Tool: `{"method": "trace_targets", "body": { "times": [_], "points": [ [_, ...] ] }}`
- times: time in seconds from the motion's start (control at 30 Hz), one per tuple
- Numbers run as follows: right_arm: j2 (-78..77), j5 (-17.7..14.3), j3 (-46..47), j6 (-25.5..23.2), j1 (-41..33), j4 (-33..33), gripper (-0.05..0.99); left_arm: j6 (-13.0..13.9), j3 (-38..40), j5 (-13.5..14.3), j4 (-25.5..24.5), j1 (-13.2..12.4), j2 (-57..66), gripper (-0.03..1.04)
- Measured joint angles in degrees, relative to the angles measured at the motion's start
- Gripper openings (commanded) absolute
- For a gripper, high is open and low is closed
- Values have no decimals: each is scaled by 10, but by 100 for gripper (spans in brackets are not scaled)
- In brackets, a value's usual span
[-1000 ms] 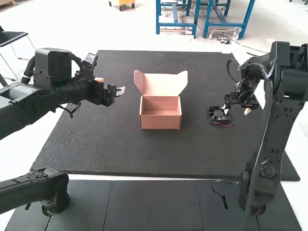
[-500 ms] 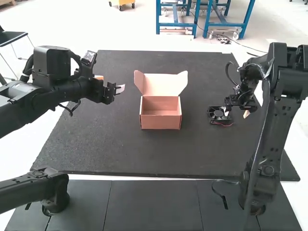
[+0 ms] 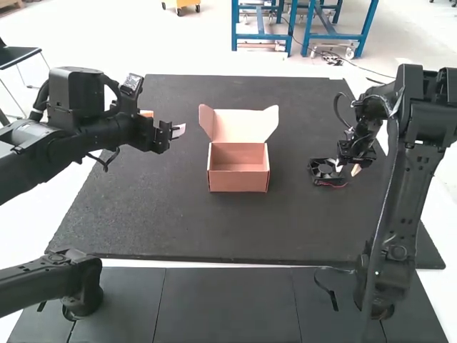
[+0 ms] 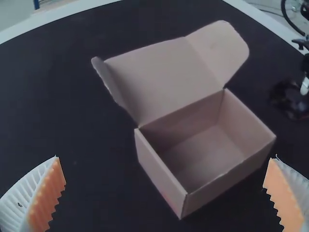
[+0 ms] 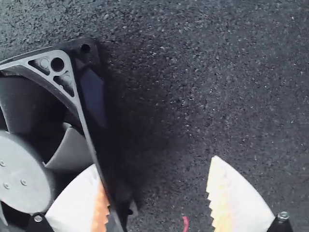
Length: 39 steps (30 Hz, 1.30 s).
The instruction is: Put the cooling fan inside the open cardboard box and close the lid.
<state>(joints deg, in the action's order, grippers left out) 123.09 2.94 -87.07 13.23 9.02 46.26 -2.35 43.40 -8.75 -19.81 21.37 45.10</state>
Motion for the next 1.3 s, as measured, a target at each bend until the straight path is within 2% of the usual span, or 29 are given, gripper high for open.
{"method": "trace_targets", "body": {
  "times": [0.1,0.2,0.3,0.7,0.97,1.3],
  "points": [
    [2,9,-3,-4,-2,2,19,0,0,0,0,0,0,97],
    [6,19,-8,-6,-3,4,14,0,0,0,0,0,0,97],
    [7,26,-10,-7,-3,4,-2,0,0,0,1,0,0,97],
    [9,31,-20,-17,-4,8,-2,0,0,0,-8,0,0,97],
    [-12,70,-28,-33,-1,16,-2,11,0,0,-40,0,0,97],
    [-158,133,-28,-47,3,64,-2,35,-1,1,-85,0,0,97]
  ]
}}
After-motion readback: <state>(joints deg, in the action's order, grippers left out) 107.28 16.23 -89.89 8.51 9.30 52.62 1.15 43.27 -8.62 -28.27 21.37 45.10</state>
